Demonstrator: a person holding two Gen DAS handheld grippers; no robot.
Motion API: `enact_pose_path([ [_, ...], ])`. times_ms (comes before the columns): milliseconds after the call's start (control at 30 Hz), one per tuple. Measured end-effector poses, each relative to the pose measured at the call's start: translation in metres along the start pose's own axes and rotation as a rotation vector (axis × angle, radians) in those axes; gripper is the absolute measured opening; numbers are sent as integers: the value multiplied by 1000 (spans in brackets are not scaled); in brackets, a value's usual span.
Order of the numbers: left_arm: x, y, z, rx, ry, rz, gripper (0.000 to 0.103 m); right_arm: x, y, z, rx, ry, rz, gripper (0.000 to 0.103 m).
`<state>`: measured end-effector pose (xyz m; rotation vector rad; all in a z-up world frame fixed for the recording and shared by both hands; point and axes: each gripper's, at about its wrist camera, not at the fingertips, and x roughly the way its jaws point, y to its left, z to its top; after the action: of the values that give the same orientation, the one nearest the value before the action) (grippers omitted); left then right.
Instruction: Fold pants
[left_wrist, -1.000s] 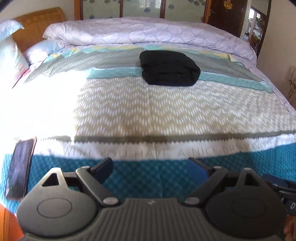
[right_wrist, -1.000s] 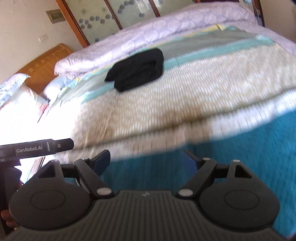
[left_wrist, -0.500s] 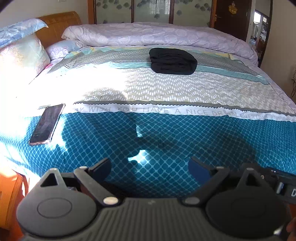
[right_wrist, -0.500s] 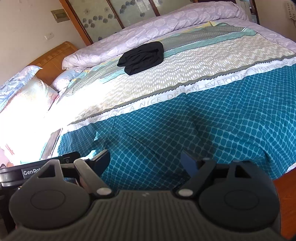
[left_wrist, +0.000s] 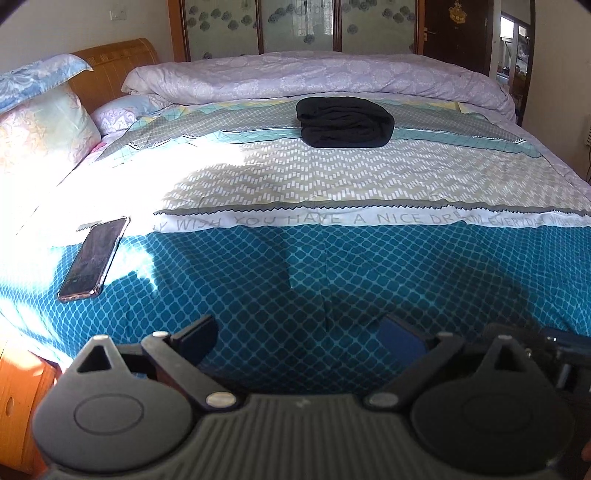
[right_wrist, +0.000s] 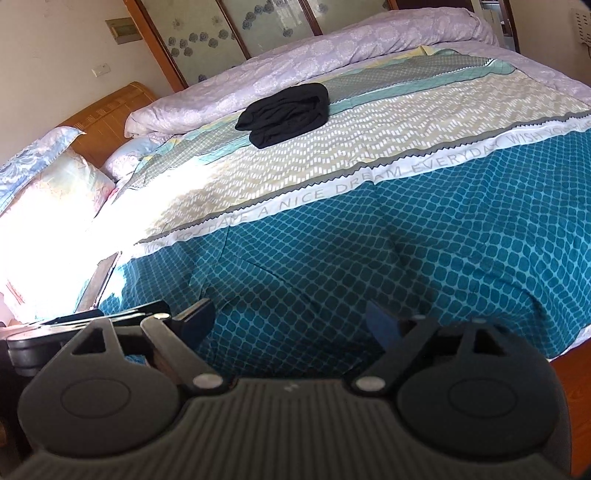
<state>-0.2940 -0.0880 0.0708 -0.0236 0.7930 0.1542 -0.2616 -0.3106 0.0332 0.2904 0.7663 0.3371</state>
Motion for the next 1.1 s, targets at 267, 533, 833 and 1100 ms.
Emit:
enact_pose_path([
  [267, 8, 5, 1, 17, -5, 34, 101, 7, -4, -1, 15, 17, -37, 91],
  [533, 15, 13, 0, 13, -2, 70, 103, 8, 1, -2, 10, 17, -35, 91],
  [833, 18, 14, -1, 26, -6, 91, 103, 4, -3, 1, 28, -10, -19, 91],
  [1100, 17, 13, -1, 36, -14, 94, 103, 3, 0, 1, 11, -27, -18, 91],
])
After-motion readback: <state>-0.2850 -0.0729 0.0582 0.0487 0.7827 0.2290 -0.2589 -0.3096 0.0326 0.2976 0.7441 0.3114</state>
